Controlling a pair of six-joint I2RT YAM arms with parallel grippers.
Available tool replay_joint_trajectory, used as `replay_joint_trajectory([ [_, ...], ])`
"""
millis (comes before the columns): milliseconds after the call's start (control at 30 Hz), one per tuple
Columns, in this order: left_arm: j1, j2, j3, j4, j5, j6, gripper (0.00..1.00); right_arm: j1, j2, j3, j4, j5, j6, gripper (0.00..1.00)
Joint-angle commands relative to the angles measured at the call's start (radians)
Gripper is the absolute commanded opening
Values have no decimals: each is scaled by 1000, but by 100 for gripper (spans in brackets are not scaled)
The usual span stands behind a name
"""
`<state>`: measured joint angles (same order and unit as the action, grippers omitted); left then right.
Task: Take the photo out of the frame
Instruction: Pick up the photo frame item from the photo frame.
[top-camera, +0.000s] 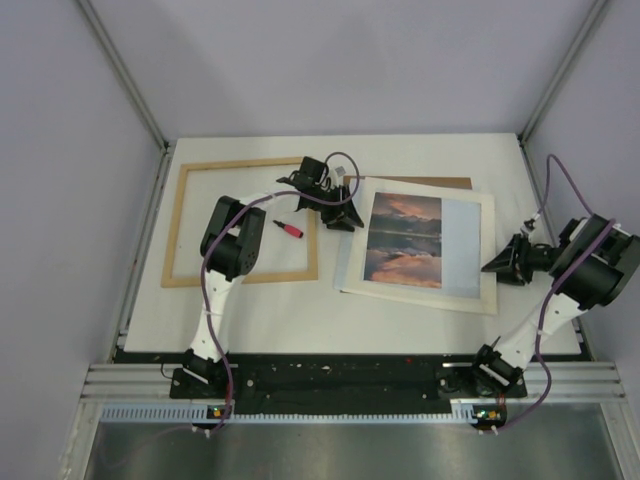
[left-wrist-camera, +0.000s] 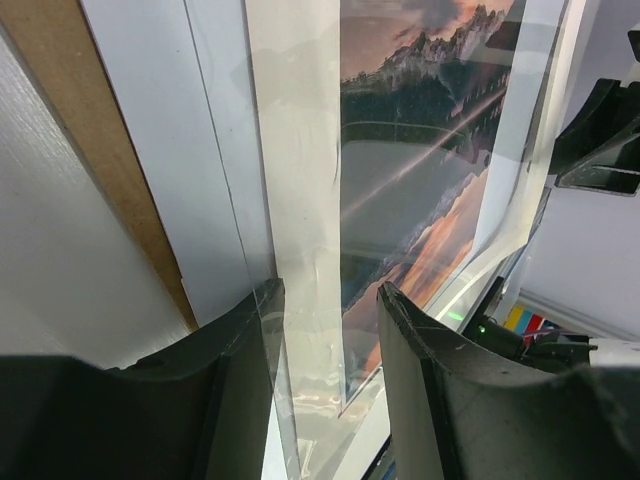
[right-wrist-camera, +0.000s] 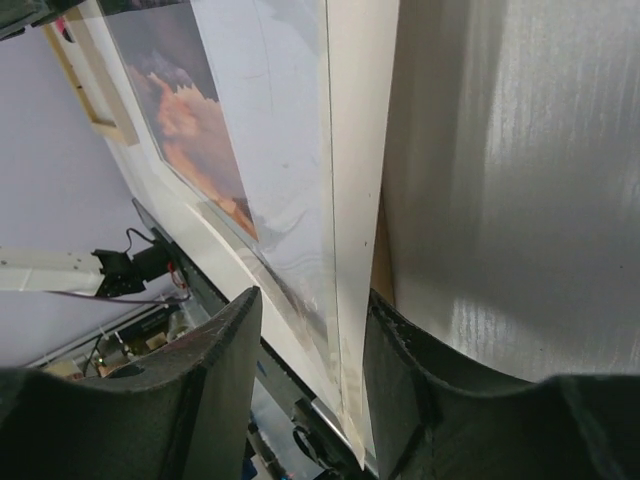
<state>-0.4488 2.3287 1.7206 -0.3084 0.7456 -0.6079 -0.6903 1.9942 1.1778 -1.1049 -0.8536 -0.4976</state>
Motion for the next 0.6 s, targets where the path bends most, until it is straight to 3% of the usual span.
replay_joint_trajectory([
  [0, -19, 14, 27, 29, -3, -1, 49, 3, -32, 31, -3, -90, -13, 43],
  [433, -53, 47, 94, -31, -32, 22, 48, 63, -12, 39, 20, -90, -2, 40],
  [567, -56, 52, 106, -38, -37, 26, 48, 64, -21, 51, 20, -81, -1, 30],
])
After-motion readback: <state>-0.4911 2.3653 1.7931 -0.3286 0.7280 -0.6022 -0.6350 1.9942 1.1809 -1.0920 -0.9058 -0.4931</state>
